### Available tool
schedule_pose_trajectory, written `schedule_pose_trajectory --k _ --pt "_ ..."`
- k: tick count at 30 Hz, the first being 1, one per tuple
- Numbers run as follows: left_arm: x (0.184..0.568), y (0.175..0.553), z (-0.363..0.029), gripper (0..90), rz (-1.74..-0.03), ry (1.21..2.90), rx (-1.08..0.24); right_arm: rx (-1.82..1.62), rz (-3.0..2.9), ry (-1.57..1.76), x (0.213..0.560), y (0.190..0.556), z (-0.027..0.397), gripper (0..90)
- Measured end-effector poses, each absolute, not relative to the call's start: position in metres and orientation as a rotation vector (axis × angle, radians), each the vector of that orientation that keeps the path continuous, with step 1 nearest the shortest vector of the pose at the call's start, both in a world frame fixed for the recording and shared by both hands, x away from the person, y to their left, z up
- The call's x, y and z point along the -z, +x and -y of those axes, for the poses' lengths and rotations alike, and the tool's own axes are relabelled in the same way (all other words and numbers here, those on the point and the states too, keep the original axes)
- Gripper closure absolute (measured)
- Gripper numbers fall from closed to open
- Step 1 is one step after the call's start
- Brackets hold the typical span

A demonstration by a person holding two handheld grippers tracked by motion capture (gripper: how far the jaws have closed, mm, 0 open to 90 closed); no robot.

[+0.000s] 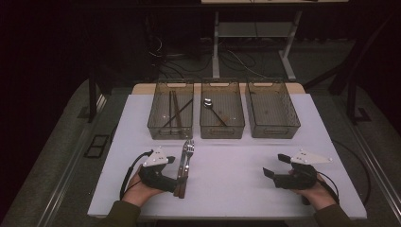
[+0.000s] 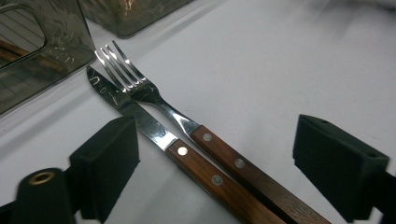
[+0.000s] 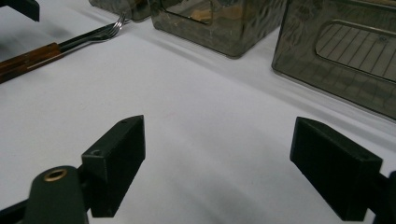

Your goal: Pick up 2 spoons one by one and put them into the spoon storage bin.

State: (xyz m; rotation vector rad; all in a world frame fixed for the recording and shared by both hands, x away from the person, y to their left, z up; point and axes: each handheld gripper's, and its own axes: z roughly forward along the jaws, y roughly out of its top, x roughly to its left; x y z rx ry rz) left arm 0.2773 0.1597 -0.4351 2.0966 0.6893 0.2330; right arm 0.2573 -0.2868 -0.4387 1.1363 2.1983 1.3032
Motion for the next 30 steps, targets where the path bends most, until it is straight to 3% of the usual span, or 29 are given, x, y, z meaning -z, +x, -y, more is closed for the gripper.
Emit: schedule_pose_trajectory --k 10,24,30 --pt "0.433 0.293 -0.158 36.7 -0.741 2.101 -0.278 -1.314 -2.208 1.135 0.438 0.257 0.284 17.9" --pt "0.434 0.331 -0.15 89.6 -0.837 2.119 -0.39 -1.305 -2.216 1.138 0.44 0.259 0.283 17.9" --pt "0.439 0.348 -0.146 90.0 -0.888 2.124 -0.409 -1.306 -2.213 1.138 0.44 0.259 0.283 17.9"
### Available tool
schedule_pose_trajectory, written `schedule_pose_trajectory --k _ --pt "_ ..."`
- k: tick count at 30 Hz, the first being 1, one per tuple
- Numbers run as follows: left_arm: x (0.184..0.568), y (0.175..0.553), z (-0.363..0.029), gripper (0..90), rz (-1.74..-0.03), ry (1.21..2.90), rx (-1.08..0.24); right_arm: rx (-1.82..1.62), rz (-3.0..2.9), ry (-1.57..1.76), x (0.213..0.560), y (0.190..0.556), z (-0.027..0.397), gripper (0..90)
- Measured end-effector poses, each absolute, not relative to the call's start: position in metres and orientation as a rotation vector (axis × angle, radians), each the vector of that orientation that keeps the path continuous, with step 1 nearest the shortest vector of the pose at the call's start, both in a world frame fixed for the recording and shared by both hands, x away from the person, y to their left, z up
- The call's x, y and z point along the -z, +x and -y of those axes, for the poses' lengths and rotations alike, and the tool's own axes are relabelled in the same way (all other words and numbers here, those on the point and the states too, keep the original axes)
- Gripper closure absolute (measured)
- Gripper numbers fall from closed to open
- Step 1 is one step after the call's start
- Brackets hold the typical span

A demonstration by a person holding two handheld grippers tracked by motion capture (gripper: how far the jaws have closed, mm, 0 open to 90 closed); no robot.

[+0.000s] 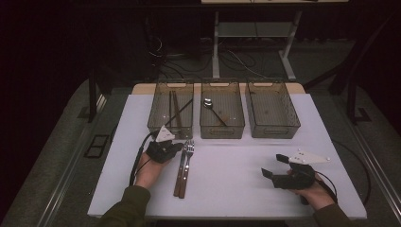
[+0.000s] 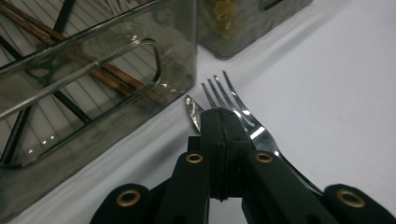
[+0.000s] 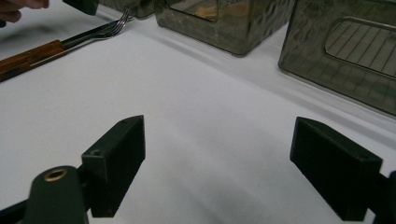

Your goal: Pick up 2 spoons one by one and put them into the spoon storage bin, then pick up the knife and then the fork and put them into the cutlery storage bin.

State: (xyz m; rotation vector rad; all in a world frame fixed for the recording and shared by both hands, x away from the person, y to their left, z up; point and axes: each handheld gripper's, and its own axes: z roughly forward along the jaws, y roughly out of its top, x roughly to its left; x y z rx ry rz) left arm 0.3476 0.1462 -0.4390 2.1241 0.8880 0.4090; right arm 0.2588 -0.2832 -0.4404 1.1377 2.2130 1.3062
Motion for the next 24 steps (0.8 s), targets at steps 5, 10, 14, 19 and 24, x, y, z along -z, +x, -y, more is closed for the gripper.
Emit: schedule_pose_trajectory --k 5,10,14,19,24 --pt "0.446 0.359 -0.14 90.0 -0.93 2.141 -0.414 -1.305 -2.219 1.135 0.44 0.259 0.282 17.9" --pt "0.451 0.364 -0.137 90.0 -0.96 2.182 -0.431 -1.299 -2.219 1.133 0.44 0.259 0.282 17.9" --pt "0.452 0.365 -0.137 90.0 -0.967 2.161 -0.424 -1.298 -2.222 1.122 0.44 0.258 0.282 17.9" --pt "0.452 0.365 -0.134 90.0 -0.952 2.165 -0.412 -1.292 -2.228 1.119 0.441 0.259 0.282 17.9" --pt "0.453 0.366 -0.127 90.0 -0.931 2.166 -0.392 -1.283 -2.23 1.111 0.441 0.259 0.28 17.9"
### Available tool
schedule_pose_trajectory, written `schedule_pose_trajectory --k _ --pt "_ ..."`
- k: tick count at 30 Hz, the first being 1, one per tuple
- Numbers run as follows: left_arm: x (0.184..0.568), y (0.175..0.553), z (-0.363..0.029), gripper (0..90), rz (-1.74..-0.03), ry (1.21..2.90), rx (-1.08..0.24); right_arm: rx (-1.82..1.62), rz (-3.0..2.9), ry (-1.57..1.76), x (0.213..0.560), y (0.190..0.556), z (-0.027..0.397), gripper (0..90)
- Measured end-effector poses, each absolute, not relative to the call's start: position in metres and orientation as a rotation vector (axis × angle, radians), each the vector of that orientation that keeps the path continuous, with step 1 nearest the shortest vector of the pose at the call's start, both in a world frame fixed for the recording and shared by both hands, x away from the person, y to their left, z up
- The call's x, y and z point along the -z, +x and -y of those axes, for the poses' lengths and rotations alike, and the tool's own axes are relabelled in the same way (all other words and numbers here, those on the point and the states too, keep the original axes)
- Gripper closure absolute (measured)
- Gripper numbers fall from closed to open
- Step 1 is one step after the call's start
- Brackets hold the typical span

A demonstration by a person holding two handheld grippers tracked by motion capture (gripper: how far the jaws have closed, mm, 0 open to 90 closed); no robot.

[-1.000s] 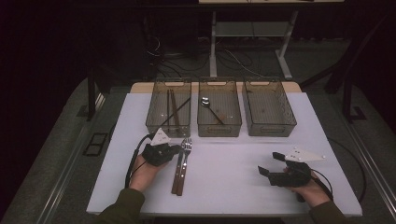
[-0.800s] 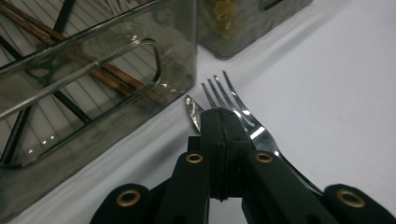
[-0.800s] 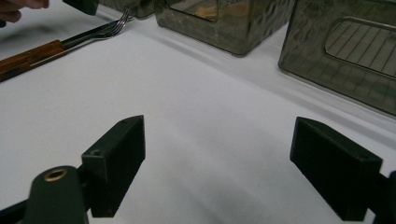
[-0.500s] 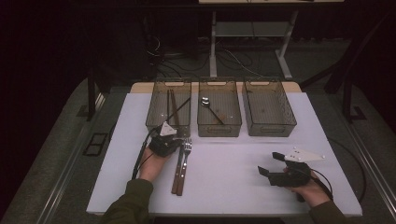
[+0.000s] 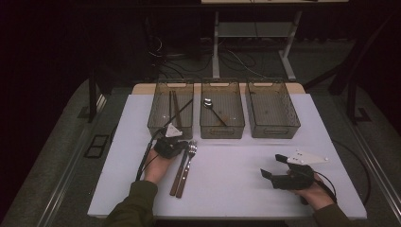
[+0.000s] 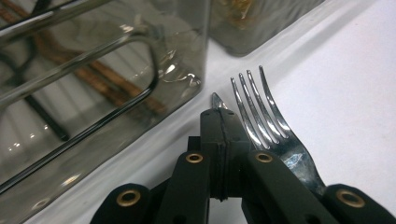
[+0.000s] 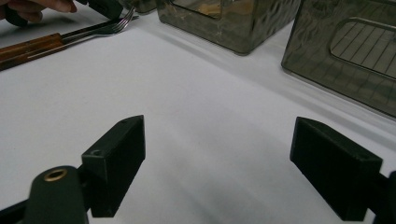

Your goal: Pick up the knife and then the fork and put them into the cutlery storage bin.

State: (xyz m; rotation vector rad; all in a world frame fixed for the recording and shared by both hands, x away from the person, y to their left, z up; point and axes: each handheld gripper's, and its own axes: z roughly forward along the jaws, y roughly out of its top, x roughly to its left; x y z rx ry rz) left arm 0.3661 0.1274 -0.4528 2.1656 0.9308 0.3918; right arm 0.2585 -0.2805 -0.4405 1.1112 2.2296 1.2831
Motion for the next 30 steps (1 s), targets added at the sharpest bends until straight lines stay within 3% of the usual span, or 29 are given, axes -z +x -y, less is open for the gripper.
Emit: schedule_pose_trajectory --k 30 --pt "0.451 0.355 -0.097 89.9 -0.712 2.211 -0.233 -1.272 -2.244 1.084 0.441 0.258 0.278 17.9"
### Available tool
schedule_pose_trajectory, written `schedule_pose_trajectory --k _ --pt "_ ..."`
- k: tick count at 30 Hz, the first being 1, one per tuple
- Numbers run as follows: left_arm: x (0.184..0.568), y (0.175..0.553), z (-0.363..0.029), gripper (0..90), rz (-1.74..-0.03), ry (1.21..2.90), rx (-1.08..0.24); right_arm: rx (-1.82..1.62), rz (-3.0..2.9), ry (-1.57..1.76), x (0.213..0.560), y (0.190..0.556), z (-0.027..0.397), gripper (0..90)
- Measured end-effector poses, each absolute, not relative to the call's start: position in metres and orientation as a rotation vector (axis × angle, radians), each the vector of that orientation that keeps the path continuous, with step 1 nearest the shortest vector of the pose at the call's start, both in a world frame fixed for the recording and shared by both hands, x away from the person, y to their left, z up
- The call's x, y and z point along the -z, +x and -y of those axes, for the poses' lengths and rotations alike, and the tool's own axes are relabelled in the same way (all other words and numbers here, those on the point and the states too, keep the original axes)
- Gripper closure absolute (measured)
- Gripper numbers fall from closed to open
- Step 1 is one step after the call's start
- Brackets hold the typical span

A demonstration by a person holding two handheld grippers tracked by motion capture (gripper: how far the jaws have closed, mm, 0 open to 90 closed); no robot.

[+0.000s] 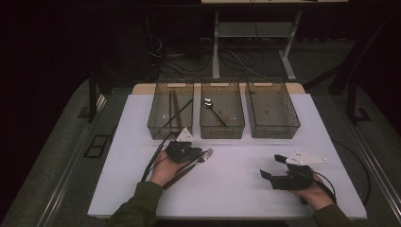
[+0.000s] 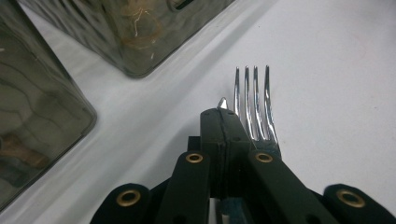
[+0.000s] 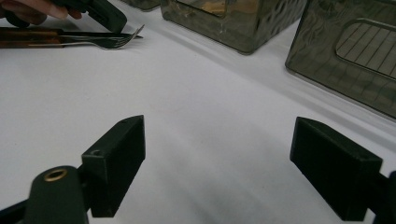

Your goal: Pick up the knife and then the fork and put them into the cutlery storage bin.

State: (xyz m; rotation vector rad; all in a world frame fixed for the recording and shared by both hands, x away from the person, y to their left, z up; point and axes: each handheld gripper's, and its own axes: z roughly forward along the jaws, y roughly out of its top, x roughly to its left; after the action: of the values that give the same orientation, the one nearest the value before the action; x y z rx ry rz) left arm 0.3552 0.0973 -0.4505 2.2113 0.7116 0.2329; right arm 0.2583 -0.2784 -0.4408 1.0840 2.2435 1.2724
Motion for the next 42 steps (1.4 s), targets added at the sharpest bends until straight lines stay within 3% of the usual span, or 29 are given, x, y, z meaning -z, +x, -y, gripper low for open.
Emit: schedule_pose_trajectory --k 2,17,21,26,35,42 --pt "0.448 0.354 -0.1 89.7 -0.703 2.216 -0.23 -1.273 -2.244 1.083 0.441 0.258 0.278 17.9" --pt "0.425 0.308 -0.144 50.1 -0.703 2.185 -0.191 -1.265 -2.249 1.079 0.441 0.257 0.277 17.9" --pt "0.427 0.299 -0.155 50.4 -0.723 2.212 -0.21 -1.261 -2.251 1.074 0.441 0.257 0.277 17.9" --pt "0.431 0.293 -0.166 57.4 -0.77 2.195 -0.218 -1.257 -2.254 1.072 0.441 0.257 0.277 17.9" --pt "0.435 0.294 -0.163 70.1 -0.798 2.208 -0.221 -1.253 -2.255 1.069 0.441 0.257 0.276 17.9" --pt "0.44 0.296 -0.16 73.0 -0.798 2.218 -0.206 -1.25 -2.257 1.063 0.442 0.258 0.276 17.9"
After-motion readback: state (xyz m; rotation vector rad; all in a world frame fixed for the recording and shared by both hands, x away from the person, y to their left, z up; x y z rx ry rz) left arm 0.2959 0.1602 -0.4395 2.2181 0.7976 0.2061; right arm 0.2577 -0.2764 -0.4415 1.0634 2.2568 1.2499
